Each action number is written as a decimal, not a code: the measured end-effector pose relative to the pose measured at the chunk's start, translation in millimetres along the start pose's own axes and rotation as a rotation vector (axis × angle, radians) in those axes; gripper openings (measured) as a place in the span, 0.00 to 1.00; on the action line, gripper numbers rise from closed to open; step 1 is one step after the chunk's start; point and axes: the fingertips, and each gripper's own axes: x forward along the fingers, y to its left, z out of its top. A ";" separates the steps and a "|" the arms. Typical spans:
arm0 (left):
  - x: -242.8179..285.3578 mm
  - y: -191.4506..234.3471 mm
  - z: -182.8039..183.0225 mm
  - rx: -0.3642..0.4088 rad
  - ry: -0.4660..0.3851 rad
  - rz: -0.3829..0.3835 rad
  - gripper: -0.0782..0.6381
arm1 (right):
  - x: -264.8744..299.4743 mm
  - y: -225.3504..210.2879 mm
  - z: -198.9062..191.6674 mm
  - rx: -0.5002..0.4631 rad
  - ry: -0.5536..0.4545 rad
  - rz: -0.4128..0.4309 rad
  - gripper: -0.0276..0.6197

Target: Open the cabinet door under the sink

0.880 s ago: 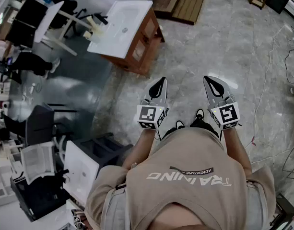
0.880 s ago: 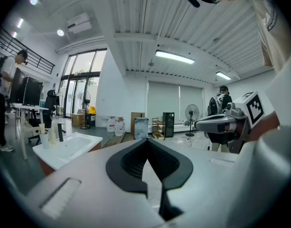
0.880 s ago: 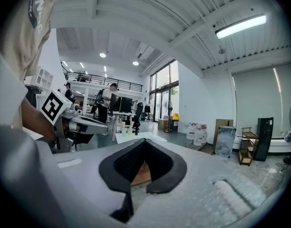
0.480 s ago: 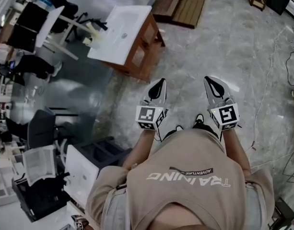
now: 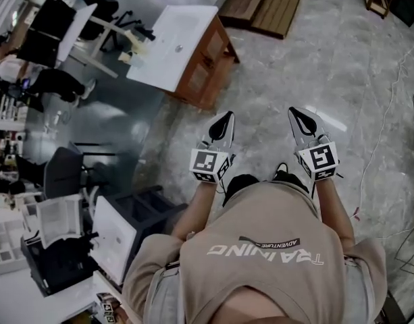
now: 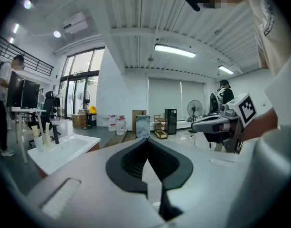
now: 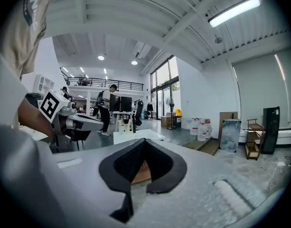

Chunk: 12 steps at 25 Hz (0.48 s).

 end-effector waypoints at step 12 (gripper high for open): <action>60.3 8.7 -11.5 -0.018 0.028 -0.003 0.13 | 26.9 -57.9 -1.7 -0.013 0.000 0.010 0.05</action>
